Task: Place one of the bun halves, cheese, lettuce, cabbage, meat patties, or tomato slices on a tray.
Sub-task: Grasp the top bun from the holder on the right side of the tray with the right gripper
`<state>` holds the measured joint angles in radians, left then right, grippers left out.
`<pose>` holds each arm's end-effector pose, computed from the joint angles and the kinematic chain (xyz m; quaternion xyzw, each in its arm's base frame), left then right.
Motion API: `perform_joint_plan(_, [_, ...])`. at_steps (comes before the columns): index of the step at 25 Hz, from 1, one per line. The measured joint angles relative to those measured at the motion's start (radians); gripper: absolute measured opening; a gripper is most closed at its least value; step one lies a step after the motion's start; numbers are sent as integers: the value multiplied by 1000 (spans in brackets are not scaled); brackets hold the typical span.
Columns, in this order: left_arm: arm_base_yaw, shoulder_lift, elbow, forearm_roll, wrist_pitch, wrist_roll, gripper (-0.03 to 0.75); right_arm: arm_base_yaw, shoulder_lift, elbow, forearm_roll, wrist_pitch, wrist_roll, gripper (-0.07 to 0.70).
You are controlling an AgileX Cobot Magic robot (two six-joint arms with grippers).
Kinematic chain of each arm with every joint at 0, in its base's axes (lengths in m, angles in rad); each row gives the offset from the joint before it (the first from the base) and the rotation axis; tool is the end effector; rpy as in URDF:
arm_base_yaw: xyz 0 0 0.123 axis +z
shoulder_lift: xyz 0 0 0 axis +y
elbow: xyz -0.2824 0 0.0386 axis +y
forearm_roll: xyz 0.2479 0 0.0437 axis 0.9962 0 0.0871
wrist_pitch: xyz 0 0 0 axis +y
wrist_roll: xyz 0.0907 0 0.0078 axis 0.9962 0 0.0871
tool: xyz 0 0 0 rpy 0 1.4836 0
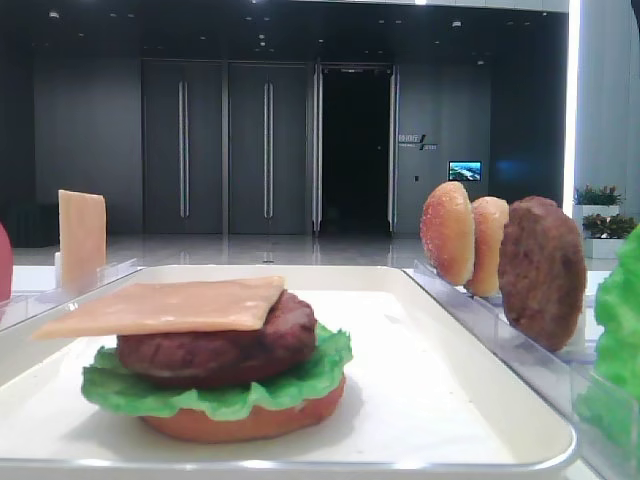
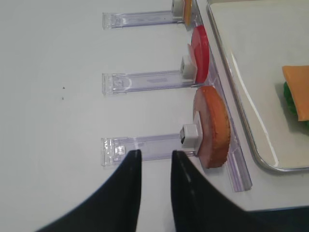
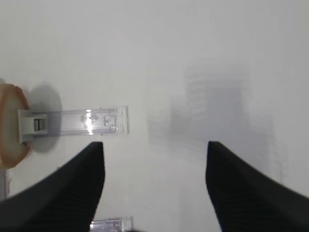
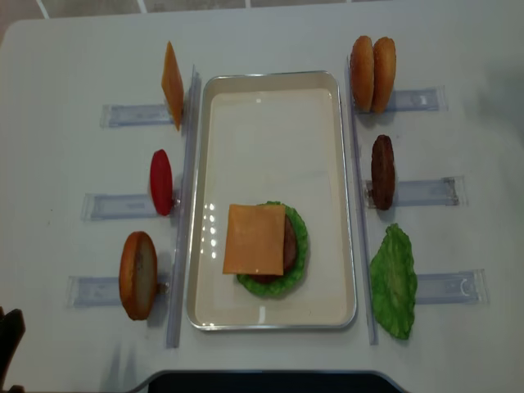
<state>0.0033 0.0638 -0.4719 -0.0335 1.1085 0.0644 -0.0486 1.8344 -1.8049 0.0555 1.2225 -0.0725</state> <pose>0.0052 -0.0027 0.2656 0.0274 0.8870 -0.0011 0.4609 0.3955 -0.0145 0.3384 -0.0077 0.9791 0.0152 0.2028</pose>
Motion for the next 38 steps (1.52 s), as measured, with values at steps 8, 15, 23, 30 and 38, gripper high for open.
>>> perform_joint_plan(8, [0,0,0,0,0,0,159,125,5,-37,-7,1,84,456])
perform_joint_plan(15, [0,0,0,0,0,0,159,334,5,-40,-24,1,231,454])
perform_joint_plan(23, [0,0,0,0,0,0,159,448,5,-39,-55,-7,294,455])
perform_joint_plan(30, [0,0,0,-2,0,0,159,448,50,-40,-63,-22,309,456])
perform_joint_plan(38, [0,0,0,-2,0,0,159,448,134,-40,-116,-80,319,458])
